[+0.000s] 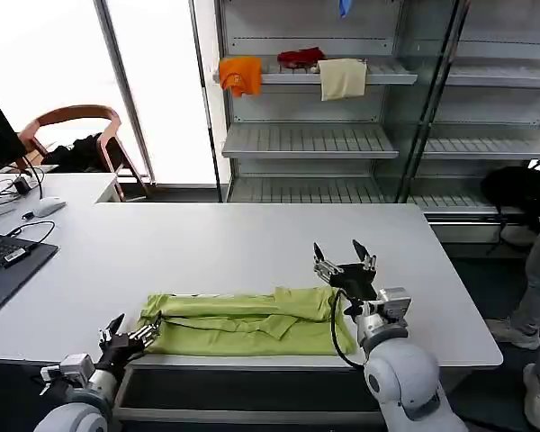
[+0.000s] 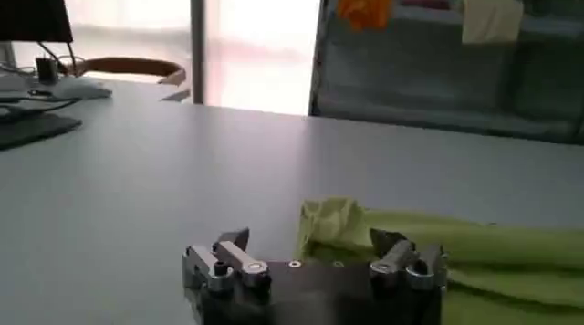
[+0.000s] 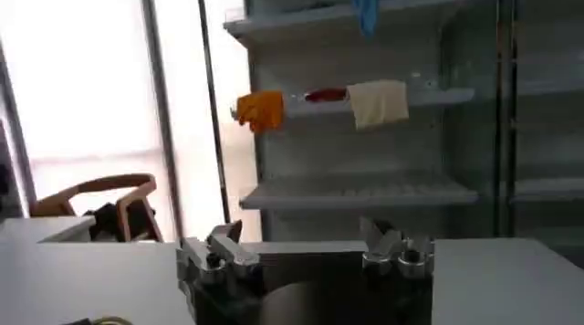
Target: Fold and organize the clothes.
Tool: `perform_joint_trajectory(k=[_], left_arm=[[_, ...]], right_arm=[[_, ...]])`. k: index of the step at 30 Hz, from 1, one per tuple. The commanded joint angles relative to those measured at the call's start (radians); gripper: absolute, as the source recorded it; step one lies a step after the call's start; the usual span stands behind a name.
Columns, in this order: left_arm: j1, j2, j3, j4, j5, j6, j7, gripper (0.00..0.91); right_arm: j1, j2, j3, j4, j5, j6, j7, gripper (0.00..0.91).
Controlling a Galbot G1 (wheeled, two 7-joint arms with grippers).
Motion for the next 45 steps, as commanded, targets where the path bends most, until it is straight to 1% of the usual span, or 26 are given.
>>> perform_joint_trajectory(k=[1,2,3,5,13,14,22,26,28,30,32,35,40,43,45], left_arm=[[-0.002,-0.052,0.017,0.028,0.022,-0.029,-0.030,0.131],[-0.003,-0.054,0.021,0.030,0.023,-0.030,-0.028,0.101],[-0.006,-0.057,0.023,0.032,0.026,-0.030,-0.025,0.020],[-0.010,-0.058,0.028,0.032,0.026,-0.030,-0.025,0.010],[-0.017,-0.058,0.035,0.032,0.038,-0.050,-0.009,0.000],[-0.018,-0.057,0.038,0.035,0.049,-0.064,-0.010,0.000],[-0.015,-0.056,0.038,0.031,0.059,-0.094,-0.004,0.000],[-0.007,-0.053,0.023,0.025,0.072,-0.109,0.008,0.000],[-0.001,-0.045,0.000,0.021,0.102,-0.135,0.025,0.000],[0.002,-0.030,-0.032,0.022,0.160,-0.166,0.048,0.000],[0.001,-0.005,-0.076,0.025,0.192,-0.177,0.064,0.000],[-0.006,0.031,-0.148,0.036,0.231,-0.177,0.086,0.000],[-0.033,0.120,-0.258,0.075,0.274,-0.168,0.125,0.000],[-0.042,0.165,-0.291,0.103,0.277,-0.168,0.148,0.000],[-0.044,0.175,-0.286,0.118,0.239,-0.150,0.149,0.000]], right_arm=[[0.051,-0.003,0.011,-0.013,0.024,0.004,0.001,0.907],[0.050,-0.004,0.012,-0.015,0.021,0.001,0.001,0.907],[0.049,-0.005,0.013,-0.015,0.020,-0.001,0.000,0.907],[0.047,-0.006,0.014,-0.018,0.015,-0.003,-0.001,0.907],[0.035,0.000,0.013,-0.029,-0.004,-0.010,-0.005,0.907],[0.034,0.000,0.013,-0.031,-0.006,-0.010,-0.005,0.907],[0.034,-0.004,0.016,-0.027,-0.007,-0.014,-0.003,0.907],[0.032,-0.006,0.018,-0.026,-0.007,-0.016,-0.003,0.907],[0.030,-0.006,0.019,-0.025,-0.007,-0.016,-0.003,0.907],[0.029,-0.005,0.020,-0.025,-0.007,-0.015,-0.003,0.907],[0.028,-0.004,0.021,-0.025,-0.006,-0.015,-0.003,0.907],[0.026,-0.002,0.022,-0.027,-0.007,-0.015,-0.003,0.907],[0.024,-0.002,0.021,-0.030,-0.009,-0.015,-0.005,0.907],[0.021,-0.002,0.022,-0.030,-0.011,-0.015,-0.006,0.907],[0.018,0.000,0.022,-0.031,-0.015,-0.016,-0.008,0.907]])
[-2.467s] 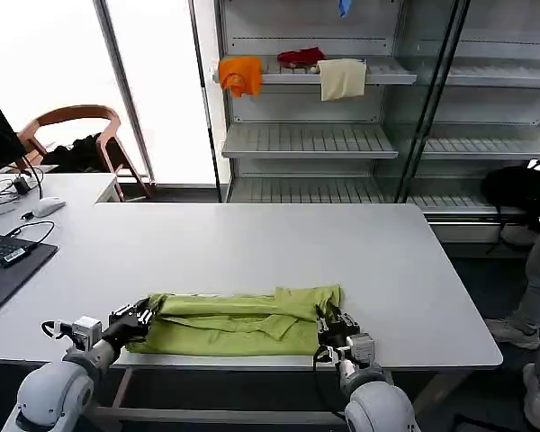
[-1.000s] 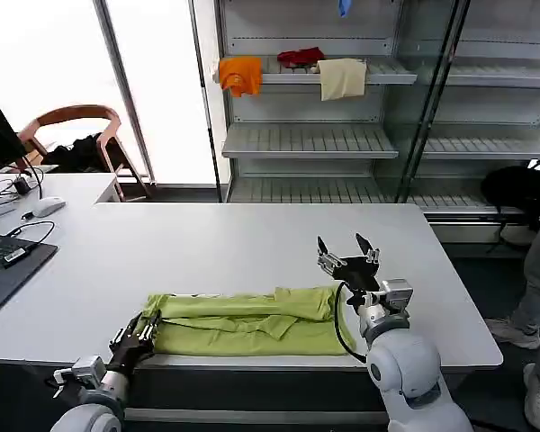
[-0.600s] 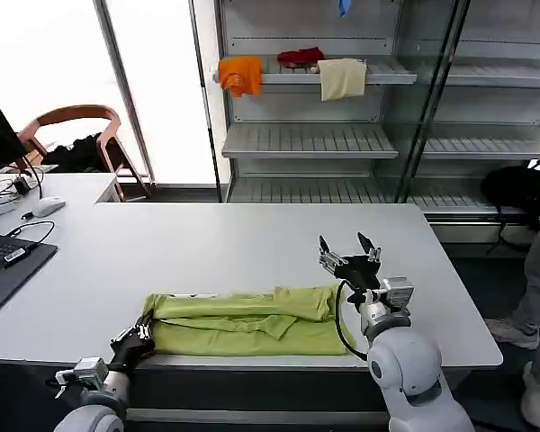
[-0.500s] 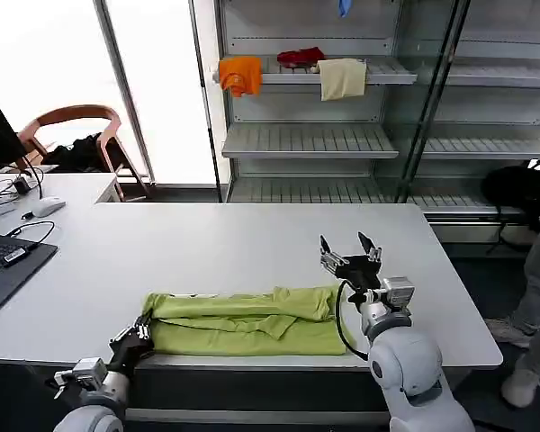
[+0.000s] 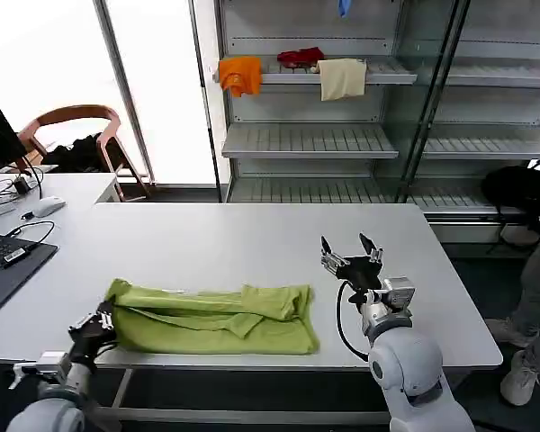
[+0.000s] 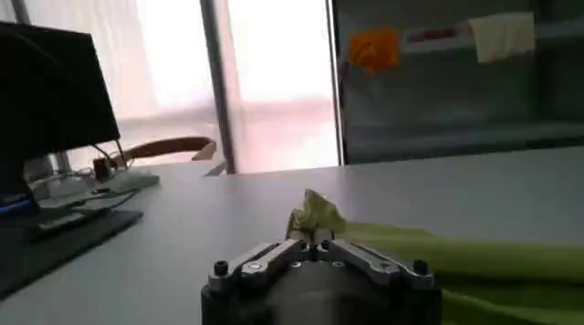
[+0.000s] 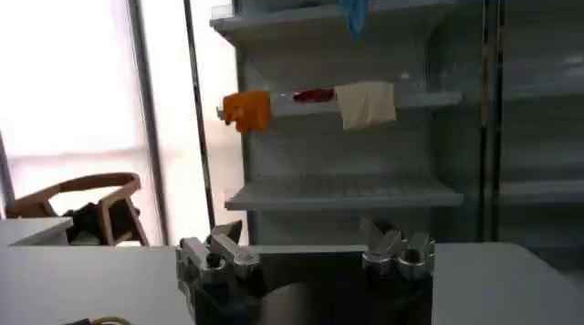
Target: Fold and organize the clothes.
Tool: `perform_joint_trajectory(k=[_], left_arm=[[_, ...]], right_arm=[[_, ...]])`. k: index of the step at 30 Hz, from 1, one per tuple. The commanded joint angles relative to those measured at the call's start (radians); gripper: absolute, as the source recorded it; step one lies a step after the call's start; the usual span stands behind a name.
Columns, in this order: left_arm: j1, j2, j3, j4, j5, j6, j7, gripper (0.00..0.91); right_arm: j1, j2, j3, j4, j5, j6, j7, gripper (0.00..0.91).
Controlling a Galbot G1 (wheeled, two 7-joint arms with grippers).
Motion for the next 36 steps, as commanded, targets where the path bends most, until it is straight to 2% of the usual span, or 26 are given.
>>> perform_joint_trajectory(k=[1,2,3,5,10,22,23,24,25,27,36], left_arm=[[-0.023,0.129,-0.142,0.082,0.007,0.031,0.065,0.000],[-0.025,0.126,-0.130,0.093,-0.019,0.051,0.064,0.121],[-0.034,0.114,-0.118,0.107,-0.054,0.068,0.061,0.907],[-0.055,0.090,-0.092,0.159,-0.123,0.106,0.058,0.907],[-0.085,0.071,-0.053,0.234,-0.229,0.111,0.069,0.907],[-0.114,0.067,-0.031,0.270,-0.225,0.142,0.057,0.907],[-0.112,0.067,-0.032,0.269,-0.226,0.145,0.057,0.836],[-0.110,0.066,-0.031,0.267,-0.227,0.145,0.058,0.695],[-0.106,0.065,-0.032,0.262,-0.229,0.144,0.059,0.322],[-0.098,0.063,-0.031,0.250,-0.237,0.143,0.060,0.010],[-0.080,0.044,-0.020,0.212,-0.238,0.123,0.065,0.000]], right_arm=[[-0.005,0.003,0.000,-0.002,-0.008,0.000,-0.003,0.907],[-0.006,0.003,0.000,-0.002,-0.010,0.001,-0.004,0.907],[-0.009,0.003,-0.001,-0.002,-0.012,0.000,-0.004,0.907],[-0.014,0.001,-0.001,0.001,-0.019,-0.001,-0.006,0.907],[-0.019,-0.011,0.005,0.010,-0.022,-0.010,-0.009,0.907],[-0.016,-0.007,0.000,0.003,-0.027,-0.012,-0.012,0.907],[-0.015,-0.006,-0.001,0.002,-0.027,-0.012,-0.011,0.907],[-0.013,-0.006,-0.002,0.001,-0.027,-0.012,-0.012,0.907],[-0.012,-0.005,-0.001,0.000,-0.027,-0.012,-0.012,0.907],[-0.010,-0.004,-0.002,0.000,-0.027,-0.012,-0.012,0.907],[-0.009,-0.003,-0.001,-0.003,-0.026,-0.012,-0.013,0.907]])
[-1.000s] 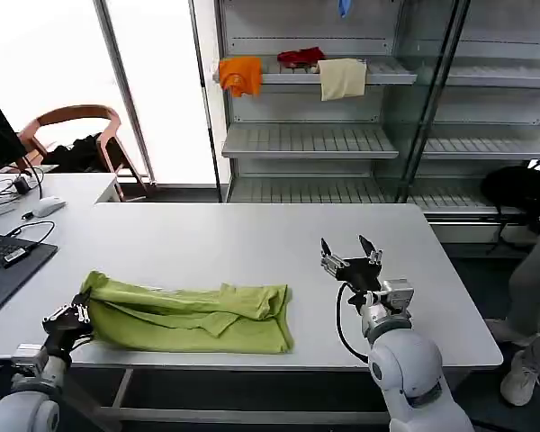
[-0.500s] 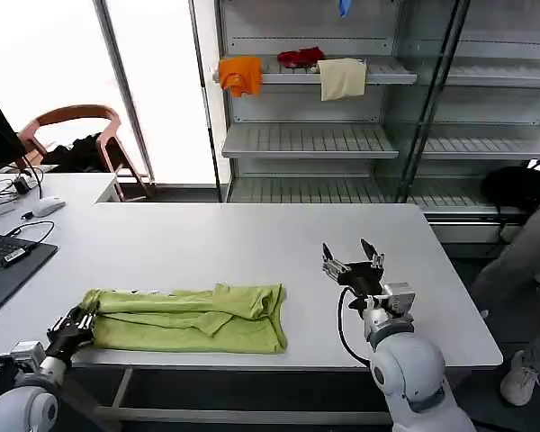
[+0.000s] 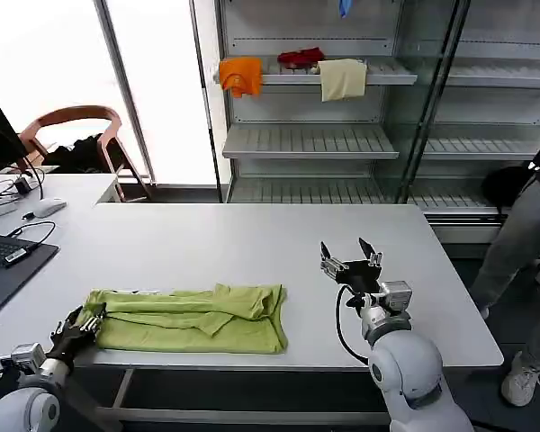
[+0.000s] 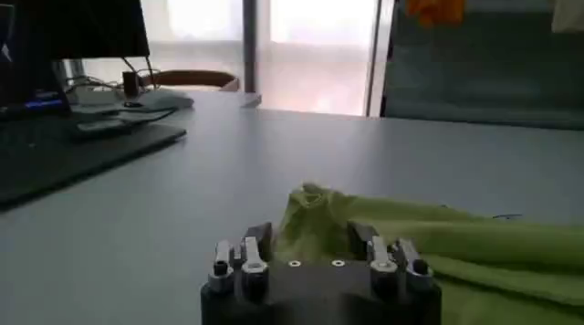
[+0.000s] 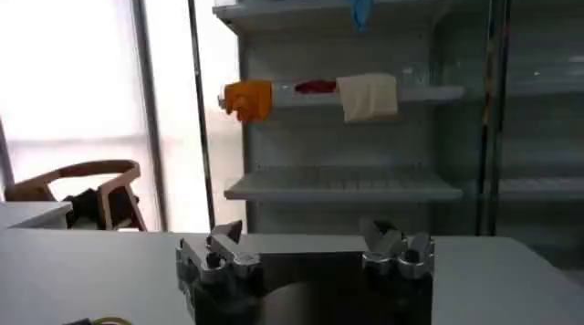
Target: Fold and organize the clothes.
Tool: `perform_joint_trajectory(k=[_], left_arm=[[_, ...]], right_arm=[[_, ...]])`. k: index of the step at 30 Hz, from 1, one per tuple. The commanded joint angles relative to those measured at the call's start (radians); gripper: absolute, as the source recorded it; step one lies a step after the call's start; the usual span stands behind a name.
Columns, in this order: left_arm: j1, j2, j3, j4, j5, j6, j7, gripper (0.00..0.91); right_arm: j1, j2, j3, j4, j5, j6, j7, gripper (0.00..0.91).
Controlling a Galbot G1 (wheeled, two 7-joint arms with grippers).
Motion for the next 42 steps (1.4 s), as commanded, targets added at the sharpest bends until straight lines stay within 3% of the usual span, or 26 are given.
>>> perform_joint_trajectory(k=[1,15,21,29,34,42], left_arm=[[0.005,-0.008,0.011,-0.007,-0.020,0.003,0.000,0.000],[0.025,0.018,-0.085,-0.110,0.121,-0.118,0.017,0.000],[0.015,0.104,-0.233,-0.084,0.276,-0.143,0.102,0.000],[-0.025,0.213,-0.295,-0.006,0.315,-0.146,0.138,0.000],[-0.017,0.168,-0.266,-0.103,0.285,-0.097,0.133,0.000],[0.092,-0.035,-0.041,-0.374,0.183,0.004,0.085,0.000]], right_arm=[[-0.001,-0.001,0.000,0.002,-0.001,0.000,0.001,0.907],[-0.017,0.005,0.002,0.001,-0.002,0.000,0.000,0.907],[-0.021,0.004,0.007,0.001,-0.003,0.001,-0.003,0.907],[-0.031,0.005,0.014,0.001,-0.004,0.004,-0.007,0.907],[-0.035,0.005,0.020,0.001,-0.007,0.005,-0.007,0.907],[-0.043,0.005,0.028,0.003,-0.009,0.004,-0.005,0.907]])
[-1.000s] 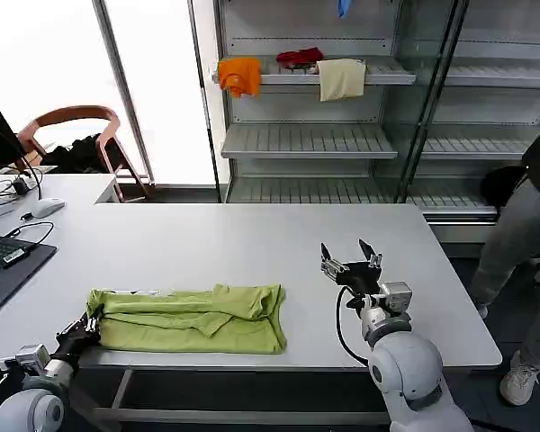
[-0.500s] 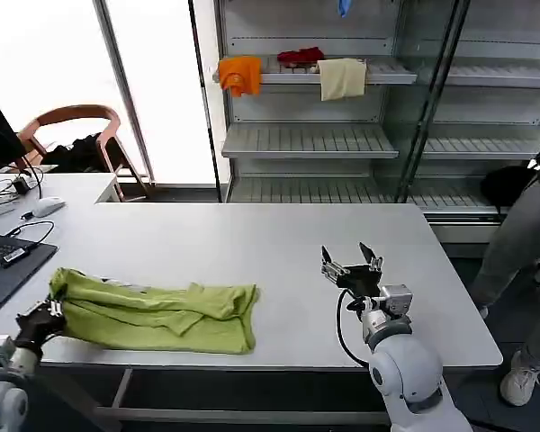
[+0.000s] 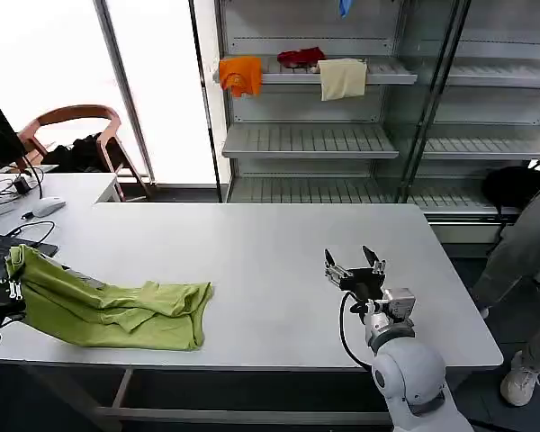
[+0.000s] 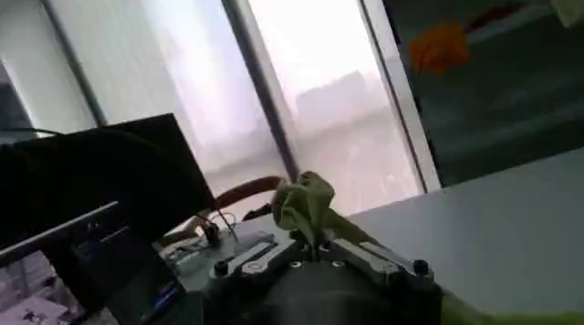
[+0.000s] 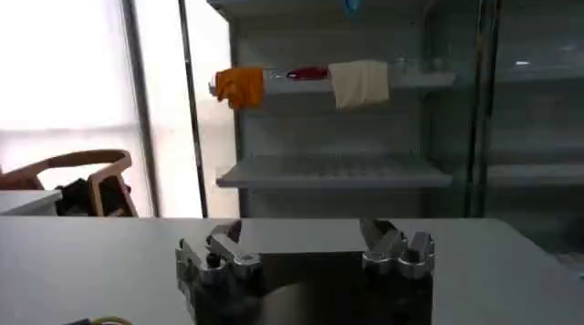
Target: Fold and organize the clothes.
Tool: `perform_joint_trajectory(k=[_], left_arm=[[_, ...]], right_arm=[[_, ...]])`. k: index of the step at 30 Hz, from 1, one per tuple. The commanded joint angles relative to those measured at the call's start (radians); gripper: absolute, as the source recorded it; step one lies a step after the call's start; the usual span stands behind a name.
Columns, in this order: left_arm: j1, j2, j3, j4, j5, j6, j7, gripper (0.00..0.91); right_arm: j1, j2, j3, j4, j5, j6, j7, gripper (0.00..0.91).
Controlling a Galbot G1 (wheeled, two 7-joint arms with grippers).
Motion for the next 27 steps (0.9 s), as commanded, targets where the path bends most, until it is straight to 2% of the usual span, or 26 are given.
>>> perform_joint_trajectory(k=[1,3,4,10,16,27], left_arm=[[0.096,-0.183,0.223,-0.298,-0.056,0.101,-0.031,0.000],[0.108,-0.211,0.301,-0.340,-0.056,0.117,-0.049,0.000],[0.106,-0.229,0.382,-0.357,-0.055,0.137,-0.078,0.000],[0.063,-0.255,0.554,-0.366,0.003,0.193,-0.121,0.000],[0.027,-0.254,0.612,-0.335,0.043,0.262,-0.155,0.000],[-0.019,-0.261,0.612,-0.228,0.067,0.254,-0.179,0.010]], right_arm=[[-0.001,0.000,0.000,0.002,-0.001,0.000,0.002,0.907],[-0.001,0.001,-0.002,0.002,-0.004,0.000,0.002,0.907],[-0.001,0.002,-0.003,0.001,-0.006,0.000,0.002,0.907],[-0.008,0.002,-0.001,0.006,-0.009,0.000,0.002,0.907],[-0.015,-0.001,0.008,0.007,-0.009,0.002,-0.001,0.907],[-0.013,0.000,0.003,-0.001,-0.014,0.008,-0.006,0.907]])
